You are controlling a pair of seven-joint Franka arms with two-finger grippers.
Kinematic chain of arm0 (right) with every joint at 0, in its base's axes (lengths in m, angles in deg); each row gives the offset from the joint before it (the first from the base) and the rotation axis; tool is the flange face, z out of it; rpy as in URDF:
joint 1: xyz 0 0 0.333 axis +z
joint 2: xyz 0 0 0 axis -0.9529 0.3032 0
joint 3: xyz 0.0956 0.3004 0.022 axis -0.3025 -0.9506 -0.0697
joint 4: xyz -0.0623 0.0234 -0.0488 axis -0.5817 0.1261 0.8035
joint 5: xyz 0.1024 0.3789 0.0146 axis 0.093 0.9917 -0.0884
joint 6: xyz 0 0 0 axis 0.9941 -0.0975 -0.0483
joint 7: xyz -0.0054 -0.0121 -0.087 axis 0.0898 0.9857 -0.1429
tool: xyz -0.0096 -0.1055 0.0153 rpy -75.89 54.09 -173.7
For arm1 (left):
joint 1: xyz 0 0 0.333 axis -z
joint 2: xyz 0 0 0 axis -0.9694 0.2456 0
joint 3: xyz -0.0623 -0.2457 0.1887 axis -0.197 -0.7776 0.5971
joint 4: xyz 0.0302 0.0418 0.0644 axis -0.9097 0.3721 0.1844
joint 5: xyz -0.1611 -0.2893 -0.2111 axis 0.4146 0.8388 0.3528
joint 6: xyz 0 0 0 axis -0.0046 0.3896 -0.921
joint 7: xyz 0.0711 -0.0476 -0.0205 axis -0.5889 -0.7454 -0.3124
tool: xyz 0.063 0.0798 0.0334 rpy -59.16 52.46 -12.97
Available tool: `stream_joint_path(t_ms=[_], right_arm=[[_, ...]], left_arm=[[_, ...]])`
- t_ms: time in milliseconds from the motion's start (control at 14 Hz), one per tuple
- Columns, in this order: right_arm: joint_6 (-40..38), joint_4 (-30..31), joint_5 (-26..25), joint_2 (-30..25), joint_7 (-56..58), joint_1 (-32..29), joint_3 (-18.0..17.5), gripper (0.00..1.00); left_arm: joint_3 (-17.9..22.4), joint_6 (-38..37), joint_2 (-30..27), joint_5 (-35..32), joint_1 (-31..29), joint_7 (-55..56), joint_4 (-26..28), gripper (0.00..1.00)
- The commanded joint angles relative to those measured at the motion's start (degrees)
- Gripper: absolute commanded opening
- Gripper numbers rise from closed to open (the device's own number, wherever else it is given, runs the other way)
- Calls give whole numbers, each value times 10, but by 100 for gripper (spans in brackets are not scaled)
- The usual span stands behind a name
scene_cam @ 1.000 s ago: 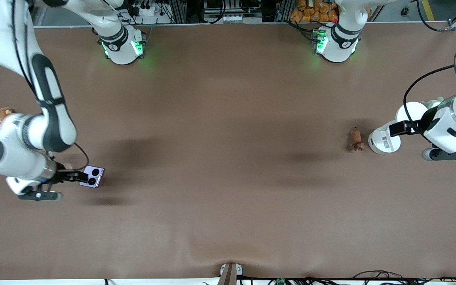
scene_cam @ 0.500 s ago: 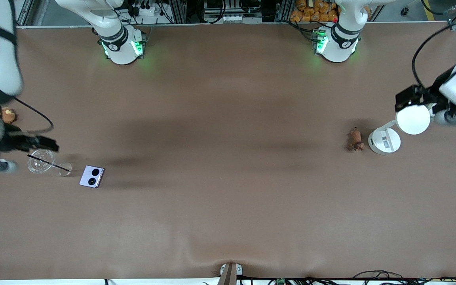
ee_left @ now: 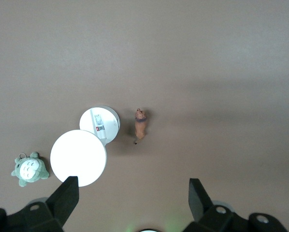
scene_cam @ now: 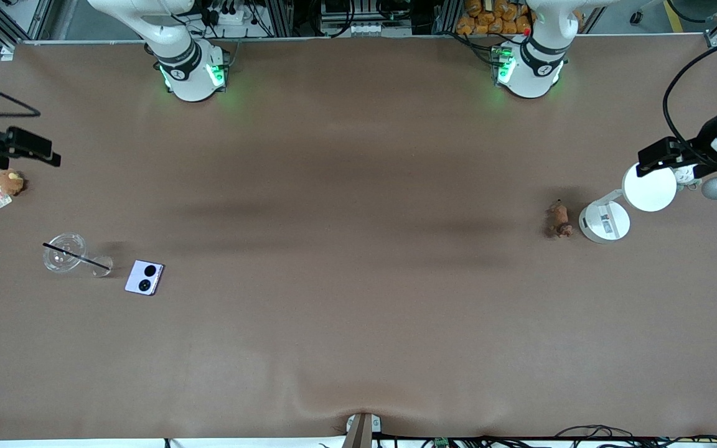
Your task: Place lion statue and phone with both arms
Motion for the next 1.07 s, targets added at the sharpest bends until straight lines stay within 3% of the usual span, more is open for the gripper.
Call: stream_joint_path(t_ms=[0,1000], right_arm=[[-24,-16,-11,3,0,-12,-14,100],[-38,-52,-4,7,-7,-10,-13,100]], left_arm=[[-5,21,-22,2,-3,-11,19,100],[-12,20,-38,19,14,-11,21,100]])
